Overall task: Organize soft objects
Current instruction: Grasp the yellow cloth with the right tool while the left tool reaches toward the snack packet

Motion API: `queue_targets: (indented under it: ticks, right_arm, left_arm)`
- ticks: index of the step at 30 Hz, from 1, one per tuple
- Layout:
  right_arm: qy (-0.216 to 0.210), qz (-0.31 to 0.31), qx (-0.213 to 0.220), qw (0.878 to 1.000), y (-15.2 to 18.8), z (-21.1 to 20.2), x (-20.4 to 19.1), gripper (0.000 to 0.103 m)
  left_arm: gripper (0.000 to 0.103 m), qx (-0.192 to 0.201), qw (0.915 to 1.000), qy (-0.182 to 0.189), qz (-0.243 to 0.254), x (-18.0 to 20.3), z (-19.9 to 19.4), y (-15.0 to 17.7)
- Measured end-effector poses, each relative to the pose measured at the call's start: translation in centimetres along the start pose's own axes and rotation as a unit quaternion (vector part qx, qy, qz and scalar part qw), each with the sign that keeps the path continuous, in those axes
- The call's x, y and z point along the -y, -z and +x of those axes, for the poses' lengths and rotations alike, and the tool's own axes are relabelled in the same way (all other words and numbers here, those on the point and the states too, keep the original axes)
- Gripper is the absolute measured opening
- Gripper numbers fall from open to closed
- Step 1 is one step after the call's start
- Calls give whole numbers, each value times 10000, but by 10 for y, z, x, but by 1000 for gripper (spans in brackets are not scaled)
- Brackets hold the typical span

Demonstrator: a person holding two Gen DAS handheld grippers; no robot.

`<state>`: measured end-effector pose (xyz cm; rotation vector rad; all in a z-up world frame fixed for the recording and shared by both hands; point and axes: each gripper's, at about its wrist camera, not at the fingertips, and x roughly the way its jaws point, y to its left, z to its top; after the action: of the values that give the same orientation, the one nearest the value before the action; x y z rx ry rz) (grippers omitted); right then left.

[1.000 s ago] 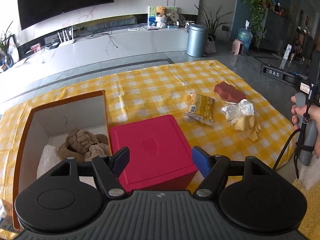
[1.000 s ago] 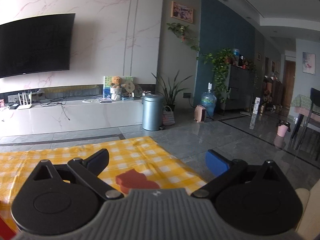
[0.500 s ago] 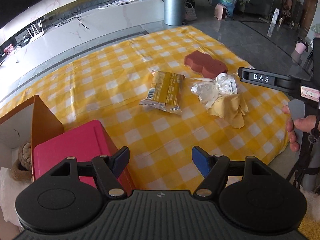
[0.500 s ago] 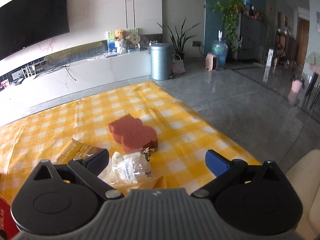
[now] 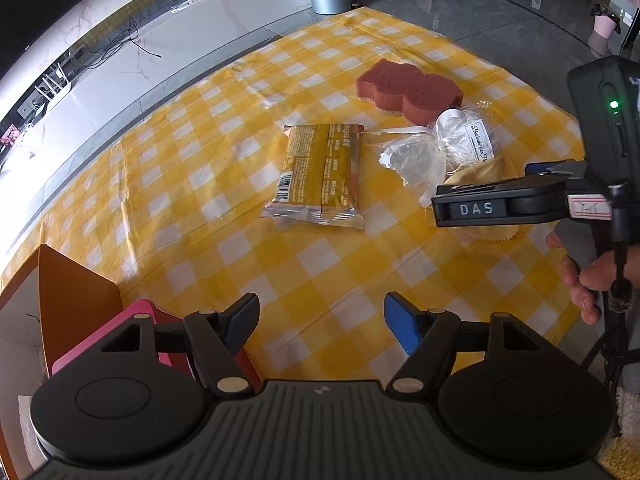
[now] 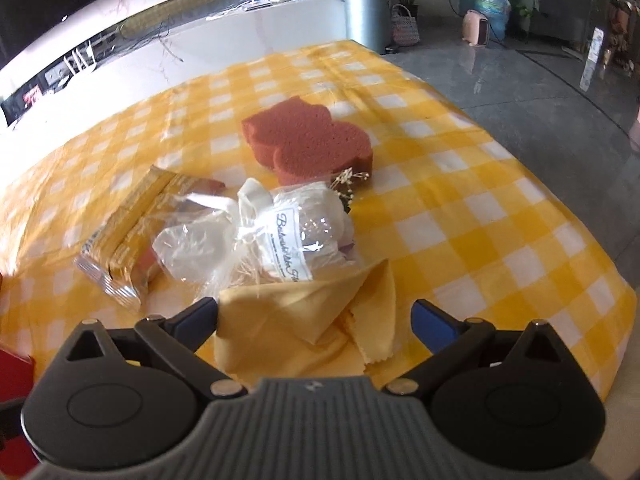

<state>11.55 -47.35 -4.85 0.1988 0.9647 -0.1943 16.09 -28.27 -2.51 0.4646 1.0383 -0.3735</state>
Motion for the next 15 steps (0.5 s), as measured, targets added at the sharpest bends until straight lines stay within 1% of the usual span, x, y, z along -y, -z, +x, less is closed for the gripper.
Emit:
queue_targets:
  ticks: [2,3,4,5,7,8,9,12,13,15]
  right_arm:
    - [67,-120,-47,9999,1,6,-2,100]
    - [42,-113,-83,9999,2,7,-1,96]
    - [6,-95,-112,9999,3,8,0,84]
    - [15,-62,-127,9999,3,8,2,75]
    - [232,-69,-104,9997,4,4,3,42]
    - [327,-146,-95,9993,4,2,3,31]
    - [345,-180,-107,9992,6,1,3,16]
    - [345,-246,-152,9990,8,-5,4,10]
    - [351,-275,-128,9989,8,-9,4,10]
    - [309,-262,-25,9992,8,-16,5,10]
  left_arm:
    - [84,113,9997,-3,227,6,-6,1]
    - [84,173,9992,-38,350,10,-9,2]
    - [84,223,9987,-91,451,14,-11,4]
    - [84,264,9980,-125,552,17,-14,5]
    - [84,325,9962,-143,792,24,-18,7]
    - [84,359,9953,-155,886,26,-20,8]
    - [84,390,9944,-179,968,28,-22,8]
    - [84,377,9906,-495,1222,33,-23,4]
    - [84,404,9893,-606,1260,34,-22,1]
    - [84,470,9883,-702,1270,33,-18,-9]
